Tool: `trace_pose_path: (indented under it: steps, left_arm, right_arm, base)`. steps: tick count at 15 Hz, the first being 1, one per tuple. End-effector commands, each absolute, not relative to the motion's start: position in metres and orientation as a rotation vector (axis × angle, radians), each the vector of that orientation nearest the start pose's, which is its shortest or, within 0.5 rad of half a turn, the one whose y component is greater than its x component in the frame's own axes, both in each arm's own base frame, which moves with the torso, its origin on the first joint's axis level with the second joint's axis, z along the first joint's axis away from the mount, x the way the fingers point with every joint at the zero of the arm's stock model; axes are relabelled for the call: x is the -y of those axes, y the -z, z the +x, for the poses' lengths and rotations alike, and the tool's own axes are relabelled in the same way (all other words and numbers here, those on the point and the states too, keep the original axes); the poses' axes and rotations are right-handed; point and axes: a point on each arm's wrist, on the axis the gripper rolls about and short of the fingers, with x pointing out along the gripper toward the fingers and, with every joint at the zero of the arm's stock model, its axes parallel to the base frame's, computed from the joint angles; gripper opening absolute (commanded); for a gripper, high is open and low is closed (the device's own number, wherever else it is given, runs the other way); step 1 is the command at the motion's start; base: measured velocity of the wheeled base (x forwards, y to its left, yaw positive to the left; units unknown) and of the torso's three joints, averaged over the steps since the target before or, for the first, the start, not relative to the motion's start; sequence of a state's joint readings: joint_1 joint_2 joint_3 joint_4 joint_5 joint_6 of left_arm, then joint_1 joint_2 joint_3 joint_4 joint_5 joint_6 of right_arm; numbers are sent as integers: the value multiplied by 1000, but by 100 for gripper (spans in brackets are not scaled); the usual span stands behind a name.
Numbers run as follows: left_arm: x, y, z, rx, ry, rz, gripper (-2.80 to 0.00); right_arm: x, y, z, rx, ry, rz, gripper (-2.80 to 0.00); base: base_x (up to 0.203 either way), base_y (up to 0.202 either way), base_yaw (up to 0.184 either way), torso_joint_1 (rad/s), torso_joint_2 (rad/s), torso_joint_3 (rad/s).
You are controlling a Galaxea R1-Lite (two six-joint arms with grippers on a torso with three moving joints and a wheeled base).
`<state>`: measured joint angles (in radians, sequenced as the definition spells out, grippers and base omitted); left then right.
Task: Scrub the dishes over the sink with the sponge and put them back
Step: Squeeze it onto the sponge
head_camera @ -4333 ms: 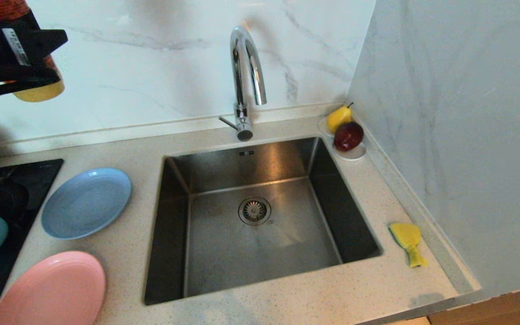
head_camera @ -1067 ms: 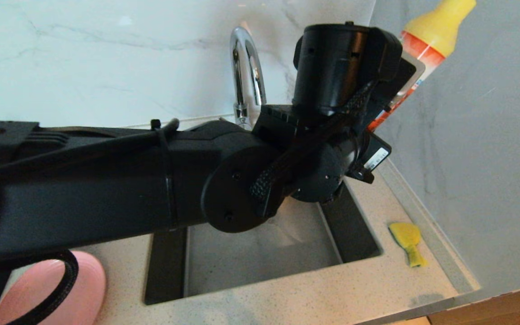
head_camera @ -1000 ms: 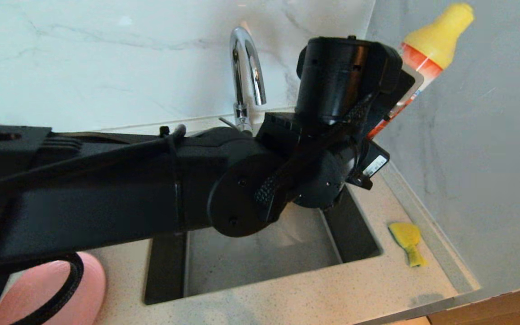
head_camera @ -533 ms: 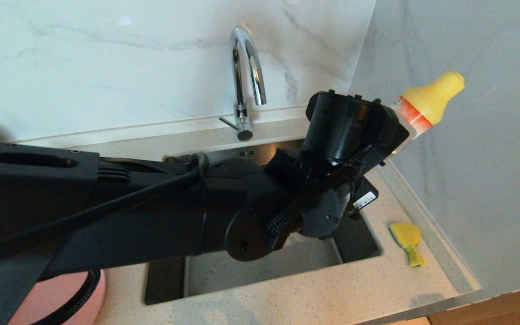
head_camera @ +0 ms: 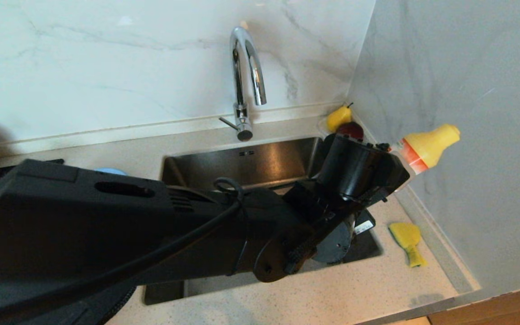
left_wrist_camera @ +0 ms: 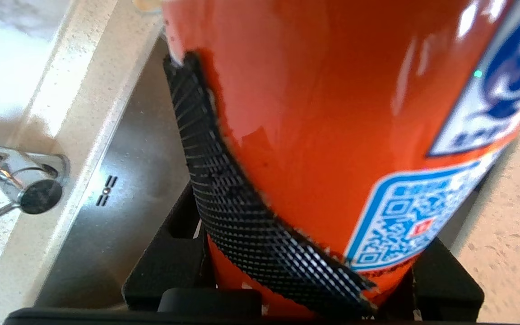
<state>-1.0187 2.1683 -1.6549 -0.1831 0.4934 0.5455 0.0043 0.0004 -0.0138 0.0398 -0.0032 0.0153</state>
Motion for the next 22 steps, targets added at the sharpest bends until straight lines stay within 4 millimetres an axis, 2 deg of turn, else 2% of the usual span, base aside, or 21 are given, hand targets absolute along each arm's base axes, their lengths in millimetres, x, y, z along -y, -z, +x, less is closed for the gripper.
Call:
trace_pose_path:
  steps: [1, 6, 22]
  left_arm:
    - [389, -172, 253, -110, 577, 784, -280]
    - [398, -149, 258, -117, 565, 845, -280]
    - [408, -110, 260, -151, 568, 1028, -280]
  right_arm:
    - [0, -75, -24, -25, -1, 15, -280]
    - [0, -75, -24, -25, -1, 15, -280]
    - [0, -75, -24, -25, -1, 15, -280]
  base:
    - [0, 0, 0, 0, 0, 0]
    - [0, 0, 0, 0, 0, 0]
    - [0, 0, 0, 0, 0, 0]
